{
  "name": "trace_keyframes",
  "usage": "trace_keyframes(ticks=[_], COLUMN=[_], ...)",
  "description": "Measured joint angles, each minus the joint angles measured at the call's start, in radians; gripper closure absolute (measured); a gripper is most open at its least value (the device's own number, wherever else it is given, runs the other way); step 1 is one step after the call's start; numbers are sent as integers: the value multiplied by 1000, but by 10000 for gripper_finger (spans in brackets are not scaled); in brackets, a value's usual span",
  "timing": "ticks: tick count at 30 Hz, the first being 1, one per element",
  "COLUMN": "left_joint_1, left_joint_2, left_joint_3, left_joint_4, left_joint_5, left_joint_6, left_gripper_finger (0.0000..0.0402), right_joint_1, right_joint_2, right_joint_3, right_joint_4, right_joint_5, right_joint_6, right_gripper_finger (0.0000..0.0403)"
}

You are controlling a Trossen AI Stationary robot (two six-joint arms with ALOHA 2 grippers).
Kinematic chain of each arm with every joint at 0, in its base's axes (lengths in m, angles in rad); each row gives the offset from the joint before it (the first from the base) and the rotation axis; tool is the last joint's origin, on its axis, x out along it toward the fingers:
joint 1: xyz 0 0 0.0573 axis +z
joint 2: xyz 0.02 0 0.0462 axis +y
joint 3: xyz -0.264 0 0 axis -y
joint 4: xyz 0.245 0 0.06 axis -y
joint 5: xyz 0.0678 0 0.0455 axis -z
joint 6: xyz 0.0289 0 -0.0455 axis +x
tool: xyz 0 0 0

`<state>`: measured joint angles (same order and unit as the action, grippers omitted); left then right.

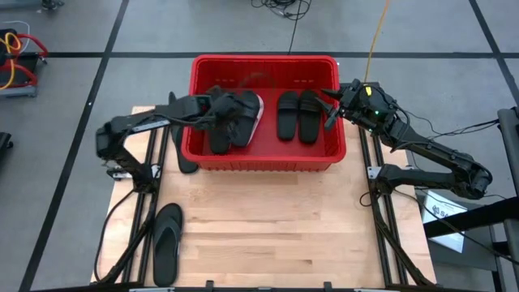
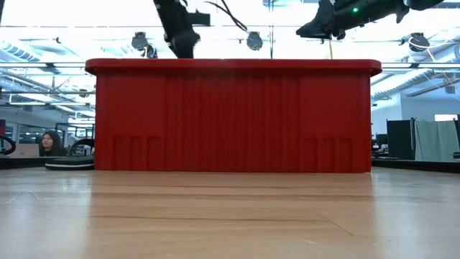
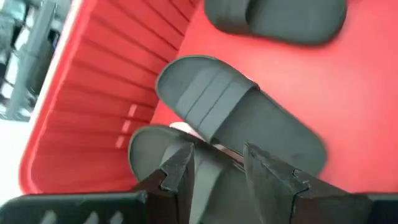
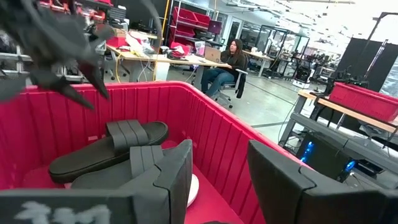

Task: Pick and place slides into bin
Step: Remove the black slide from the red bin

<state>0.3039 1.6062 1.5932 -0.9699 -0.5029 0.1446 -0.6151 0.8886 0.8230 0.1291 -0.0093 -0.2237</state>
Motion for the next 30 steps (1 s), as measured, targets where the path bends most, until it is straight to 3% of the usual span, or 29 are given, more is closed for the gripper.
trace_keyframes(ticks=[5,10,15,20,30], left_joint_1=[52,118,173,185,192], left_joint_2=[94,155,190,203,218], left_joint_3=[-1,-1,-1,-1,-7], left_joint_4=[53,48,66,63,129], left_joint_5=[-51,80,99,204,221], left_joint_6=[68,216,387,431,456], left_gripper_finger=[266,266,266,266,266], right_joint_1=[0,0,0,0,-1], right_joint_2=[0,0,0,0,0], right_joint_3=[0,0,0,0,0], right_joint_4=[-8,-15,-15,-23,-30], right_joint_5=[0,0,2,4,7], right_joint_6=[2,1,-1,-1,-4], right_gripper_finger=[259,259,259,259,259])
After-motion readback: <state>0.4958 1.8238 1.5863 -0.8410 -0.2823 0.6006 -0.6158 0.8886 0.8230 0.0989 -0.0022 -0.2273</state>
